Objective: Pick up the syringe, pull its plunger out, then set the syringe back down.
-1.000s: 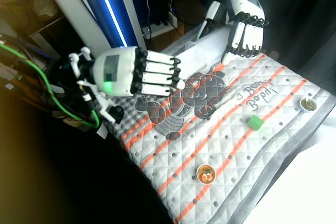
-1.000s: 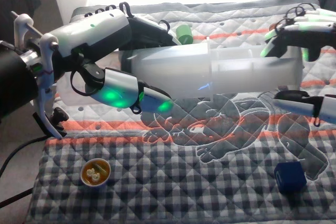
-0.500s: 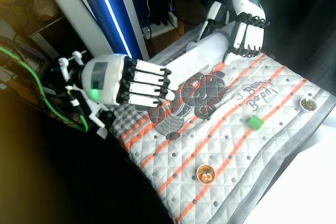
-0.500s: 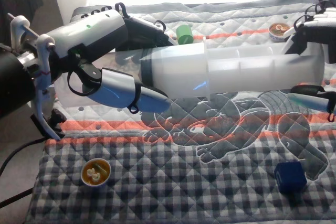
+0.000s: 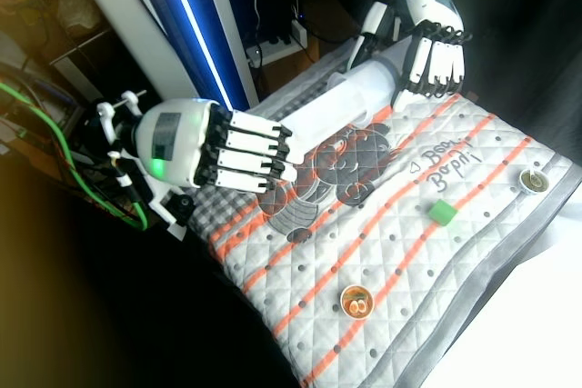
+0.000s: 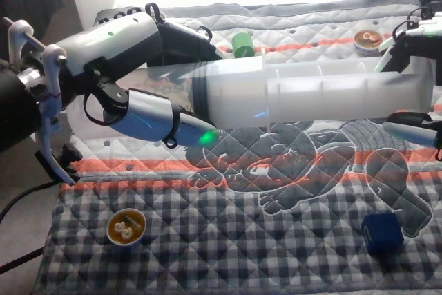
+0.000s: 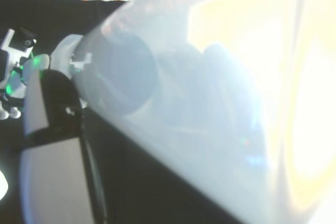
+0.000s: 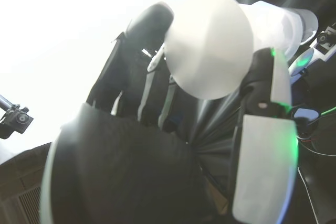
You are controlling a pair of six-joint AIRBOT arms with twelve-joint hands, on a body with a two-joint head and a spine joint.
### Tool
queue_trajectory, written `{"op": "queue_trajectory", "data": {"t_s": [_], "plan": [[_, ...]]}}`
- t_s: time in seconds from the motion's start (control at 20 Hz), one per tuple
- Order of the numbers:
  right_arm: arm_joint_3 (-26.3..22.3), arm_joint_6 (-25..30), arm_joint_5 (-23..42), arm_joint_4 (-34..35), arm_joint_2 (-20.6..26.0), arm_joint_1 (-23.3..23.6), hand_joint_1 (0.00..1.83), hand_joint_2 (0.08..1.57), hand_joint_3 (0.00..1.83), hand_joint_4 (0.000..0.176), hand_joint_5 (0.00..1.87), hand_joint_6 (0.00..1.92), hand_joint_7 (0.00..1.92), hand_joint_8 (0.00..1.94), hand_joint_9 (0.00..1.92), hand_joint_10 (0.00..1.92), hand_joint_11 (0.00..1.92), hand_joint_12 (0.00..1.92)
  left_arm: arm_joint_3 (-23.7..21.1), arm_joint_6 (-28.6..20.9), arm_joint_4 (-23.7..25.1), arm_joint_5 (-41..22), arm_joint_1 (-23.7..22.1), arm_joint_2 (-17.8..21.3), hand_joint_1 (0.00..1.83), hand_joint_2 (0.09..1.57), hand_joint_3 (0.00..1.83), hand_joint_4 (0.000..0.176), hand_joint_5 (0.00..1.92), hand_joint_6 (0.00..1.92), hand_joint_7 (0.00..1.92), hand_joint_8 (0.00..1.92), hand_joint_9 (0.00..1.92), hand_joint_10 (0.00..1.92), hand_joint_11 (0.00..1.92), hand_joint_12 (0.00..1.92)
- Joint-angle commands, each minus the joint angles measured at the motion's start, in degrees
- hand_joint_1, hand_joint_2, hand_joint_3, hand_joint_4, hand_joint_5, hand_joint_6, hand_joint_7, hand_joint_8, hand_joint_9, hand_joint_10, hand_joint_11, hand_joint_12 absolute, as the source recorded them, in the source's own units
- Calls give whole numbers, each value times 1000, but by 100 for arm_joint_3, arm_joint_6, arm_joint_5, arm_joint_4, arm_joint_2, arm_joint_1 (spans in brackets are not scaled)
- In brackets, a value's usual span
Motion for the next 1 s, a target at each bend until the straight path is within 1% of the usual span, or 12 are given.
{"op": "queue_trajectory", "data": {"t_s": [0.0,0.05,0.1,0.25,0.5,0.6,0.65,0.75,0.8,0.85,0.9,0.95], "plan": [[33,-65,780,422,78,15,1362,1146,1,0,815,1108,943,1117,886,1332,774,1585,56,-222,-227,967,-52,89,1193,1242,0,0,912,1087,566,1600,414,1572,309,1921],[30,-65,785,430,80,10,1362,1146,1,0,815,1108,943,1117,886,1332,774,1585,56,-222,-233,967,-49,92,1193,1242,0,0,912,1087,566,1600,414,1572,309,1921],[27,-65,797,440,84,3,1361,1142,0,0,823,1109,949,1102,898,1306,767,1573,56,-222,-243,969,-45,95,1187,1245,0,0,891,1206,569,1499,378,1367,176,1900],[24,-65,827,469,85,-15,1360,1145,1,0,810,1121,939,1112,902,1315,774,1584,56,-222,-259,984,-30,102,1178,1257,1,0,868,1264,550,1487,349,1262,81,1874],[22,-65,832,471,87,-19,1361,1144,0,0,807,1122,939,1096,916,1304,788,1565,57,-222,-265,988,-29,103,1189,1246,0,0,905,1143,552,1552,398,1408,206,1917],[11,-65,833,467,87,-23,1366,1146,0,0,861,1107,928,1089,831,1352,684,1582,59,-222,-269,988,-29,102,1192,1246,1,0,911,1065,551,1626,425,1541,302,1921],[5,-65,833,465,87,-23,1234,1151,1,0,858,1150,939,1084,780,1070,660,1452,59,-222,-272,988,-29,102,1189,1246,0,0,905,1128,551,1566,409,1464,257,1921],[-7,-65,845,453,87,-23,1199,982,0,0,574,411,605,357,529,603,272,1394,63,-222,-280,988,-29,95,1191,1253,0,0,898,1015,548,1697,454,1667,409,1921],[-10,-65,858,440,87,-23,1134,928,0,0,534,215,538,130,468,384,150,1383,67,-222,-283,986,-29,87,1189,1257,0,0,892,1011,542,1716,441,1713,419,1921],[-12,-65,863,433,87,-23,1054,852,0,63,364,67,287,25,272,173,29,1267,79,-222,-290,980,-26,71,1184,1261,1,0,889,1060,524,1692,383,1656,310,1921],[-14,-65,864,430,87,-23,1054,852,0,63,364,67,287,25,272,173,29,1267,98,-222,-301,961,-26,49,1184,1261,1,0,889,1060,524,1692,383,1656,310,1921],[-16,-65,865,429,87,-23,975,764,0,123,62,5,20,0,27,14,0,834,122,-222,-315,941,-26,20,1189,1253,0,0,902,1043,547,1675,381,1645,278,1921]]}}
